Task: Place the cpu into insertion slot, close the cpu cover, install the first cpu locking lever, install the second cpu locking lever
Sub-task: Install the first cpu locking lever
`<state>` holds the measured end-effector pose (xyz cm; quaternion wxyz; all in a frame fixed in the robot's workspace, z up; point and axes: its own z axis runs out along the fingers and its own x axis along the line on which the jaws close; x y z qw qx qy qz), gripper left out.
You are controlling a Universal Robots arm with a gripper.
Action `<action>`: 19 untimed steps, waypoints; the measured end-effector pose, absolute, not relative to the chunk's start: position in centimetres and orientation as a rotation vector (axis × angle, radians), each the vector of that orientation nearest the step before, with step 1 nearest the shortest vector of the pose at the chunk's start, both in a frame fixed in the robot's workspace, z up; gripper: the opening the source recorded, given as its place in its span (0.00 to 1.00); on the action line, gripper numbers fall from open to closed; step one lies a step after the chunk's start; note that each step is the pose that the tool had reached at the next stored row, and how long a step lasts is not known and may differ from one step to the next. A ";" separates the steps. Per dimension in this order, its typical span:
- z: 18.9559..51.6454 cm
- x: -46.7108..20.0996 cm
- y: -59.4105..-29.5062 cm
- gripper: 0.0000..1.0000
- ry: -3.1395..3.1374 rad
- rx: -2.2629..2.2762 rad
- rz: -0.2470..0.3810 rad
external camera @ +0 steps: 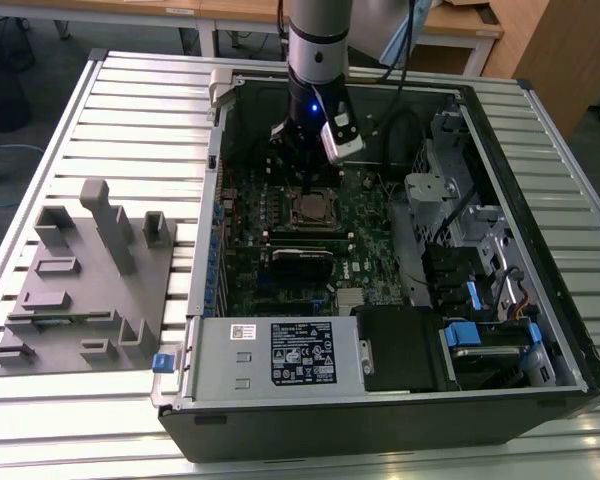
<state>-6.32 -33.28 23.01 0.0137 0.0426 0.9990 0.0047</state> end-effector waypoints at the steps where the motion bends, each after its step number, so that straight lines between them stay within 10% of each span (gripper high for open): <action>1: 23.0 -6.7 -33.3 0.10 3.110 0.132 0.015; 19: 24.1 -8.3 -33.3 0.10 3.107 0.133 0.054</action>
